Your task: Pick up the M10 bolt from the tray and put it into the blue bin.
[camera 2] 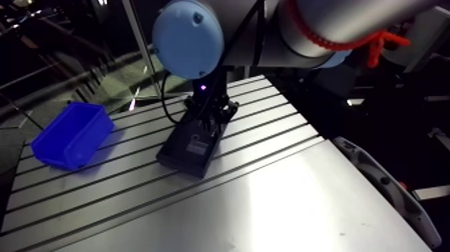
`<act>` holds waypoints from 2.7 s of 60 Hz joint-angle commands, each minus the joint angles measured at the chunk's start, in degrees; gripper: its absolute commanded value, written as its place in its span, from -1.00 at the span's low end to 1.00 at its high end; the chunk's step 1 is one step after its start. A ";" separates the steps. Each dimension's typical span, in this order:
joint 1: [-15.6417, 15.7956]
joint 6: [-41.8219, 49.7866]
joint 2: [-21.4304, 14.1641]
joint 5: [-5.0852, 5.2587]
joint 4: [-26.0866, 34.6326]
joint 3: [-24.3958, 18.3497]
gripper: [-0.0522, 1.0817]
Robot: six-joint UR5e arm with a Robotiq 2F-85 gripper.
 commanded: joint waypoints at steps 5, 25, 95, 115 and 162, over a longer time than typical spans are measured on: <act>0.00 0.09 0.02 -0.08 -0.09 0.08 0.25; 0.00 0.01 0.37 0.00 -1.30 0.17 0.26; 0.00 0.00 0.81 -0.09 -1.67 0.09 0.31; 0.00 0.00 1.16 -0.09 -1.67 0.17 0.31; 0.00 0.00 1.60 -0.09 -2.25 0.35 0.35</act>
